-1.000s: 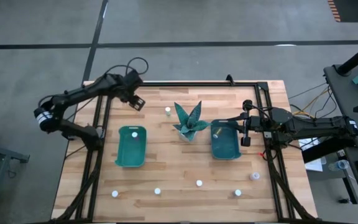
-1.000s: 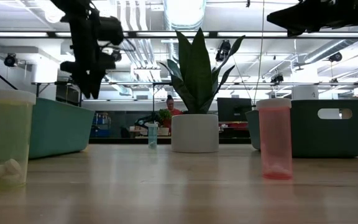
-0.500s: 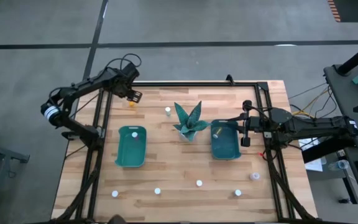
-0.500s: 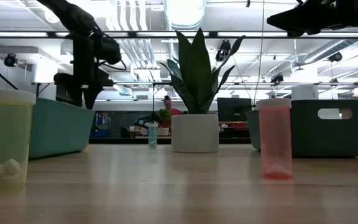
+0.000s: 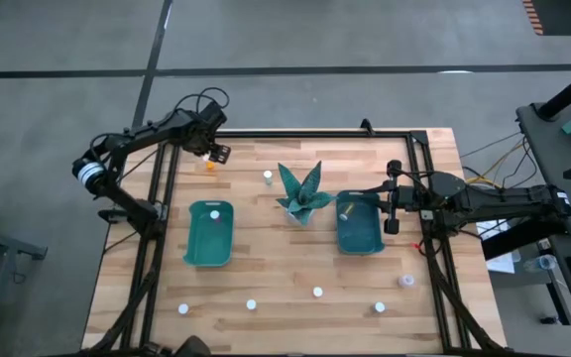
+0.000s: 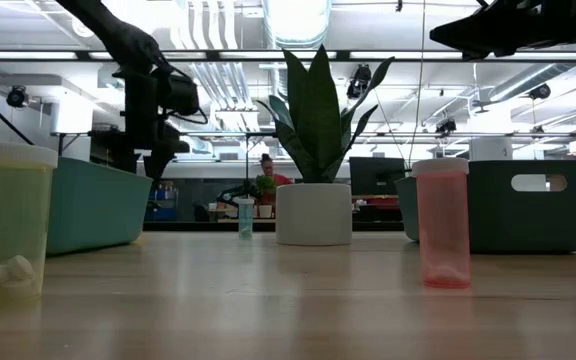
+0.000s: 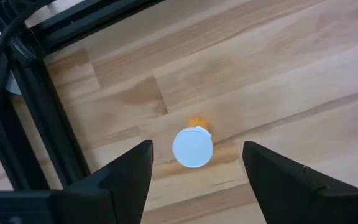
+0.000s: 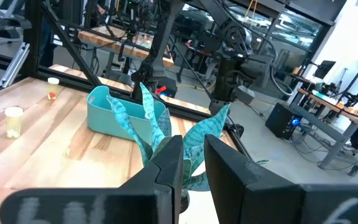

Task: Pick and place medicine bottles into bin by pill shape (circle, oval)
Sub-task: Put the orange tablet bottle into the blue bin

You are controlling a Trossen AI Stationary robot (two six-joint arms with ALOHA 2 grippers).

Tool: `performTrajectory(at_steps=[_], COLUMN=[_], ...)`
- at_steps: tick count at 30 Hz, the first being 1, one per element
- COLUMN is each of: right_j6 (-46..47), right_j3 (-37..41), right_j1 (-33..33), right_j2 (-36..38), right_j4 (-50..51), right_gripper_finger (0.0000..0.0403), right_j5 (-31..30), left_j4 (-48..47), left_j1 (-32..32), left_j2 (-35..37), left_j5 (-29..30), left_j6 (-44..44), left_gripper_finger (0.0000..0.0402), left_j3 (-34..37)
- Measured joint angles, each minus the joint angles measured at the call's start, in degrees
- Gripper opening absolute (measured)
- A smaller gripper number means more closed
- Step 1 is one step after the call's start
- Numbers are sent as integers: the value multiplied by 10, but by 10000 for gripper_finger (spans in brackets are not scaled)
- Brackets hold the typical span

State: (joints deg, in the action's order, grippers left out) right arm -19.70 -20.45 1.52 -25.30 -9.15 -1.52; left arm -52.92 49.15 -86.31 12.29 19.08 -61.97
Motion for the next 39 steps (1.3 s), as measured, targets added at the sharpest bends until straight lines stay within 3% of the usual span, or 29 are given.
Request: performTrajectory(at_steps=[21, 39], right_j6=[-5, -5], right_j3=[0, 0], right_j1=[0, 0], right_j2=[0, 0], right_j4=[0, 0], right_gripper_finger=[57, 57], right_j5=[0, 0], left_j4=[31, 44], left_j1=[0, 0], left_j2=[-34, -34], left_j5=[15, 15], left_j6=[-15, -15], left_gripper_finger=[230, 120], left_j3=[27, 34])
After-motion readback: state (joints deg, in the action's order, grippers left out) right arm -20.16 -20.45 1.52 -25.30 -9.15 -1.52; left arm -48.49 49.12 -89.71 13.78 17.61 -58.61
